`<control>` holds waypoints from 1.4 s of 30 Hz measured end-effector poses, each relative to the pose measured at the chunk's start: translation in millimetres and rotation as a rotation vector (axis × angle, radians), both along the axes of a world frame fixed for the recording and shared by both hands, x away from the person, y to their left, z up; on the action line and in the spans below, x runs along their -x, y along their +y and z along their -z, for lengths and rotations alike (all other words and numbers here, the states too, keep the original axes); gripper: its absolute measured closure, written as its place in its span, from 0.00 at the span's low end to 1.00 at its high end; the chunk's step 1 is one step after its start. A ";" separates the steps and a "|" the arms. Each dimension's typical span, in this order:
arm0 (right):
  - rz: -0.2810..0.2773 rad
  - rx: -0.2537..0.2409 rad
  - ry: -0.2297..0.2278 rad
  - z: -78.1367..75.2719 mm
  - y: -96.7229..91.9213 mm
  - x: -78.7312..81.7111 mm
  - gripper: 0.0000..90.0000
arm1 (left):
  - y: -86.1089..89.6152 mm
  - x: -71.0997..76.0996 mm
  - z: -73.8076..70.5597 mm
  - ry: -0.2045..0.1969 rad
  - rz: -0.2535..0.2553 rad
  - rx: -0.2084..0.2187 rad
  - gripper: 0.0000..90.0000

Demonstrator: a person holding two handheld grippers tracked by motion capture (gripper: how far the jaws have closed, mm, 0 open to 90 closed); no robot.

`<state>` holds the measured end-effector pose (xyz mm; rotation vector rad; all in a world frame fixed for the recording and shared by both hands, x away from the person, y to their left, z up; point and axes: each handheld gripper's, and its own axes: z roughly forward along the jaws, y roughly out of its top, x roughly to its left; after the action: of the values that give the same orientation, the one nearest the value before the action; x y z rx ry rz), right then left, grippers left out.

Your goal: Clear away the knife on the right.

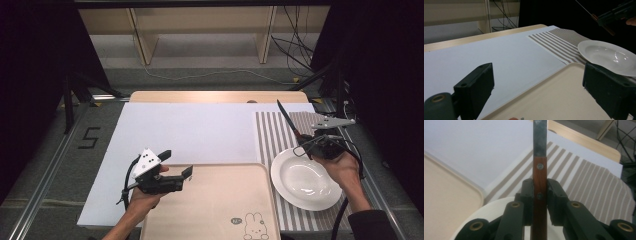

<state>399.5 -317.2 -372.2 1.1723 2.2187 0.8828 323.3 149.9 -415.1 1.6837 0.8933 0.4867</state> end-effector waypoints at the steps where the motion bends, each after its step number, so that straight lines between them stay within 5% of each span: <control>1: -0.009 -0.010 0.005 1.2 3.4 4.2 0.86 | 0.3 0.0 0.0 0.000 -0.001 0.000 0.11; 20: -0.097 -0.078 0.022 4.3 33.2 32.8 0.86 | 0.6 0.6 0.0 -0.004 -0.004 -0.005 0.11; 35: -0.218 -0.134 0.085 15.6 69.1 63.2 0.86 | -0.1 1.5 0.1 -0.005 -0.004 -0.003 0.11; 42: -0.278 -0.097 0.120 23.7 84.3 73.6 0.86 | -0.2 1.4 0.2 -0.005 -0.003 -0.004 0.11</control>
<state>325.9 -232.9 -395.9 0.9964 2.5038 1.0644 321.9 149.7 -415.3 1.6842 0.8915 0.4944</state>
